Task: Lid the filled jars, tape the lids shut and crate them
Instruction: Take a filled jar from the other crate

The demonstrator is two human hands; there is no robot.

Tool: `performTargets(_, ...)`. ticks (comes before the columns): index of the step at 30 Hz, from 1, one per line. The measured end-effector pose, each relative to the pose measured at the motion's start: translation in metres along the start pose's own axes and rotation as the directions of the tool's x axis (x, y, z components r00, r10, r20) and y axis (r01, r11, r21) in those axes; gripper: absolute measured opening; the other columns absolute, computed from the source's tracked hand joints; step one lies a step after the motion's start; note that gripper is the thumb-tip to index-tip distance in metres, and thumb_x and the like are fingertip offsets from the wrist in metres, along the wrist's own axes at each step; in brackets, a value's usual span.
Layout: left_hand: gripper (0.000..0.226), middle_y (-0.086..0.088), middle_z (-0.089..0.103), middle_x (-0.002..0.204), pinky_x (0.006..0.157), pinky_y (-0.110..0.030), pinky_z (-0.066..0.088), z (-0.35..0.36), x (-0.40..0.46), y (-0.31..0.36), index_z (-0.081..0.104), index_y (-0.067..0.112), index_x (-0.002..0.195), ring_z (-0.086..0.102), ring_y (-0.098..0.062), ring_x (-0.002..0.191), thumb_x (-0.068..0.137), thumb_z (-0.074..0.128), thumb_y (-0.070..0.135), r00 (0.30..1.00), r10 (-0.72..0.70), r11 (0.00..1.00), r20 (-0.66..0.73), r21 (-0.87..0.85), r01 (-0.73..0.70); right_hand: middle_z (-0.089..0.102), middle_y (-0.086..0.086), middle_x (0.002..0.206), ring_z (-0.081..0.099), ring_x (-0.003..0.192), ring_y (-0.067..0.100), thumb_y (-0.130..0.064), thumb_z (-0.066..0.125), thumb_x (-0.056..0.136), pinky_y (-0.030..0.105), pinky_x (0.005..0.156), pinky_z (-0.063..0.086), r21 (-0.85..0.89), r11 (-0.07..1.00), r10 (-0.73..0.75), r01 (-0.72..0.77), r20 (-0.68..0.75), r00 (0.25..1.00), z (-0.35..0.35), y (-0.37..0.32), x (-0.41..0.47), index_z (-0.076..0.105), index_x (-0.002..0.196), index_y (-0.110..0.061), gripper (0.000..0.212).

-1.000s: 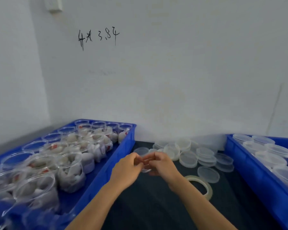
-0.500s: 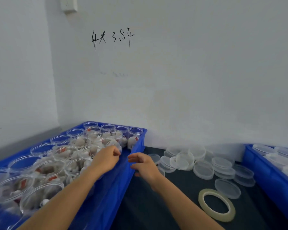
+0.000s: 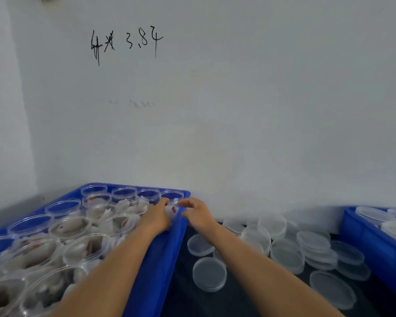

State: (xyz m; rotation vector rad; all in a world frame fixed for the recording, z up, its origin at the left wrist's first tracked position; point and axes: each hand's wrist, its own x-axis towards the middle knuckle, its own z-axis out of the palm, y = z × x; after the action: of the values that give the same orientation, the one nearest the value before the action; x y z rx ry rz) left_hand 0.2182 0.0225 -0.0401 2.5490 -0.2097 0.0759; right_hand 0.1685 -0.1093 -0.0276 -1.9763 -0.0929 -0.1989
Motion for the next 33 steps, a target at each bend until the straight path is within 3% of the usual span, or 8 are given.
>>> performTargets(5,0.07,-0.015,0.018,0.157,0.104,-0.044,0.042,0.015,0.043,0.0,0.024,0.022,0.152,0.039,-0.034,0.135,0.091,0.057,0.012,0.998,-0.013,0.996,-0.054,0.09,0.018,0.05,0.006,0.139,0.056,0.113,0.021,0.006,0.046,0.089,0.02,0.085,0.045,-0.086,0.996,0.015,-0.011,0.046,0.999,-0.007,0.026,0.035,0.051,0.136,-0.01,0.05)
performTargets(8,0.076,-0.016,0.03,0.152,0.103,-0.045,0.043,0.02,0.055,-0.001,0.028,0.024,0.149,0.042,-0.034,0.132,0.085,0.063,0.005,0.999,-0.051,0.989,0.012,0.137,0.049,0.047,0.008,0.144,0.052,0.123,0.025,0.008,0.043,0.089,0.027,0.094,0.044,-0.152,0.988,0.018,-0.009,0.06,0.998,-0.007,0.036,0.05,0.047,0.14,-0.01,0.055)
performTargets(12,0.01,-0.005,0.065,0.096,0.08,-0.036,0.049,0.028,0.054,-0.004,0.051,0.015,0.1,0.061,-0.021,0.087,0.096,0.055,0.024,0.989,-0.037,0.997,-0.143,0.059,0.046,0.04,0.007,0.148,0.049,0.127,0.024,0.006,0.043,0.09,0.021,0.089,0.043,-0.121,0.992,0.052,-0.039,0.111,0.992,0.002,0.041,0.052,0.039,0.145,-0.013,0.058)
performTargets(15,0.025,0.002,0.054,0.065,0.056,-0.027,0.032,0.032,0.048,-0.007,0.047,0.013,0.072,0.048,-0.013,0.061,0.097,0.052,0.011,0.953,-0.101,0.984,-0.284,-0.171,0.054,0.035,0.008,0.15,0.051,0.12,0.022,0.006,0.042,0.09,0.022,0.083,0.046,-0.102,0.993,0.069,-0.052,0.165,0.984,0.007,0.042,0.048,0.036,0.147,-0.016,0.062)
performTargets(20,0.013,-0.006,0.063,0.076,0.06,-0.036,0.042,0.011,0.02,0.007,0.052,0.008,0.081,0.056,-0.022,0.069,0.093,0.057,0.01,0.89,0.065,0.99,-0.452,-0.085,-0.116,0.05,0.016,0.139,0.054,0.112,0.024,0.007,0.043,0.09,0.037,0.088,0.047,-0.036,0.999,0.0,0.005,0.147,0.989,-0.002,0.023,0.04,0.041,0.144,-0.014,0.057)
performTargets(26,0.017,-0.001,0.059,0.092,0.06,-0.023,0.035,-0.043,-0.02,0.058,0.053,0.021,0.081,0.052,-0.015,0.073,0.087,0.069,0.021,0.769,0.279,0.952,-0.574,0.06,-0.301,0.055,0.013,0.133,0.057,0.112,0.022,0.0,0.056,0.09,0.02,0.079,0.051,0.246,0.963,-0.121,0.107,0.044,0.992,-0.02,-0.017,0.007,0.042,0.139,-0.011,0.052)
performTargets(30,0.018,0.006,0.057,0.095,0.064,-0.021,0.034,-0.052,-0.063,0.1,0.053,0.024,0.083,0.051,-0.014,0.083,0.087,0.07,0.028,0.782,0.275,0.932,-0.559,-0.045,-0.36,0.049,0.002,0.128,0.056,0.103,0.012,-0.003,0.066,0.087,0.015,0.067,0.053,0.421,0.897,-0.121,0.133,-0.057,0.991,-0.046,-0.041,-0.034,0.025,0.144,-0.012,0.07)
performTargets(33,0.016,0.004,0.059,0.103,0.069,-0.027,0.039,-0.035,-0.1,0.124,0.054,0.023,0.085,0.055,-0.017,0.088,0.088,0.069,0.028,0.812,0.211,0.916,-0.544,-0.18,-0.359,0.048,0.001,0.125,0.057,0.107,0.016,-0.004,0.072,0.082,0.028,0.084,0.056,0.39,0.909,-0.108,0.146,-0.119,0.987,-0.069,-0.037,-0.071,0.027,0.142,-0.01,0.075)
